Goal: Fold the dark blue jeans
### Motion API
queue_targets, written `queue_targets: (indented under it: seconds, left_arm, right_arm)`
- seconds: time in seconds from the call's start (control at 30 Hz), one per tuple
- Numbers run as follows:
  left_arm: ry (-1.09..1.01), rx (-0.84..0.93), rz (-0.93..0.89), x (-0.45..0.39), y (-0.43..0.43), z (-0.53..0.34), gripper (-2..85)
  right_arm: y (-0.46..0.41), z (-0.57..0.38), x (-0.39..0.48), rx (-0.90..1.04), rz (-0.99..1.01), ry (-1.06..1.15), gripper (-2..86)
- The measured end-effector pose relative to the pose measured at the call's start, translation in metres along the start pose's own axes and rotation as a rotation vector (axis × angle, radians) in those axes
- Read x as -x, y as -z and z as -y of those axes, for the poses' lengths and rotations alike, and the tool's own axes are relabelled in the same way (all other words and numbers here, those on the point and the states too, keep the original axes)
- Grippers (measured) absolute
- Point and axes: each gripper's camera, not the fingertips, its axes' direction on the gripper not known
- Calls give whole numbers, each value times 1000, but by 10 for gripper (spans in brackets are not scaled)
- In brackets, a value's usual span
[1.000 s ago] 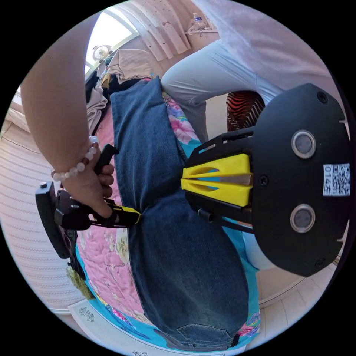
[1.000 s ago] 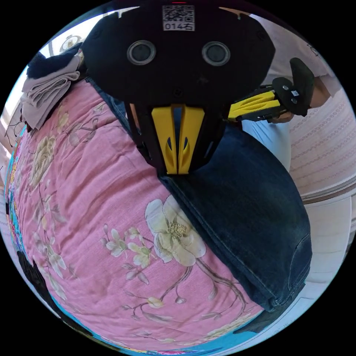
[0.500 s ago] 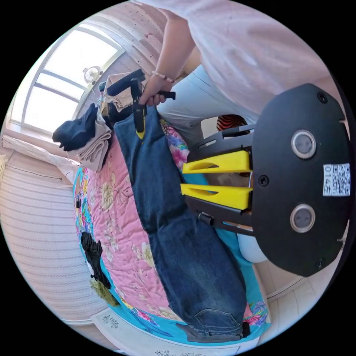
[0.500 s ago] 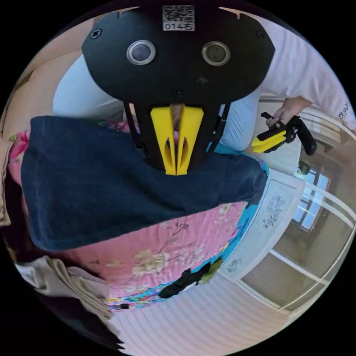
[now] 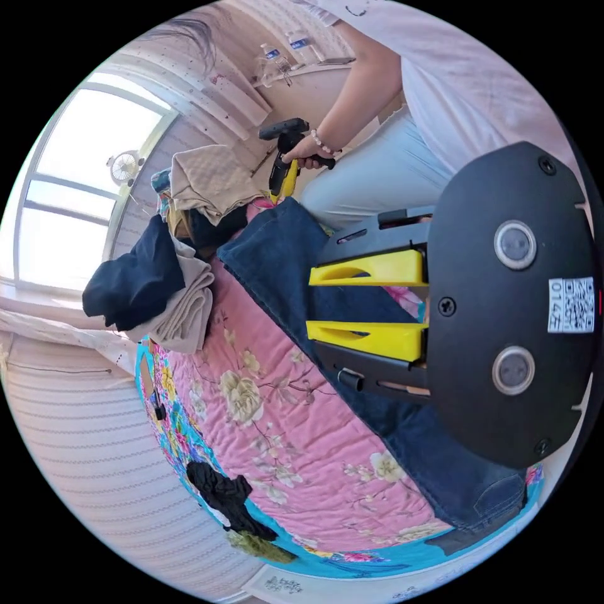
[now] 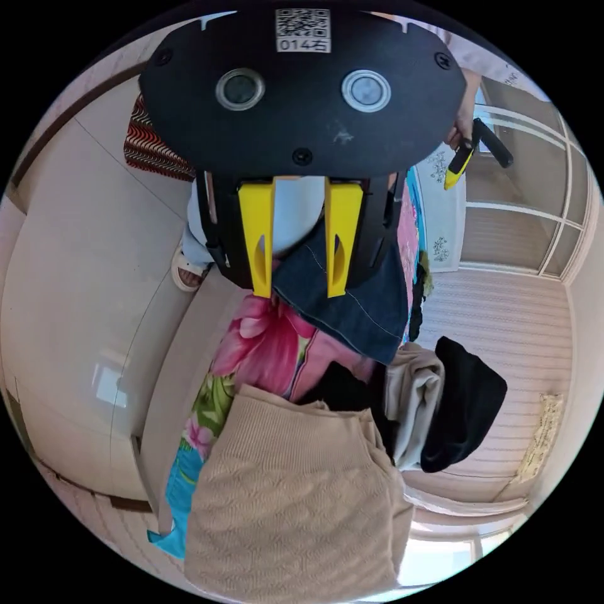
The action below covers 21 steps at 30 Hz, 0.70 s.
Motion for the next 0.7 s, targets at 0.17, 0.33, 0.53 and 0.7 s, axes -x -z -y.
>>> queue_targets:
  seconds: [0.17, 0.33, 0.53, 0.7]
  left_arm:
    - [-58, 34, -41, -15, -45, 66, 111]
    - [-204, 99, -60, -47, -113, 136, 112]
    - [-300, 169, -62, -59, -186, 224, 115]
    - [-272, 338, -167, -79, -264, 257, 184]
  right_arm:
    - [-29, 29, -54, 225, 39, -23, 127]
    - [-29, 39, -114, 244, 206, -101, 91]
    - [-11, 42, -125, 145, 220, 43, 50]
    - [-16, 53, -132, 173, 224, 60, 47]
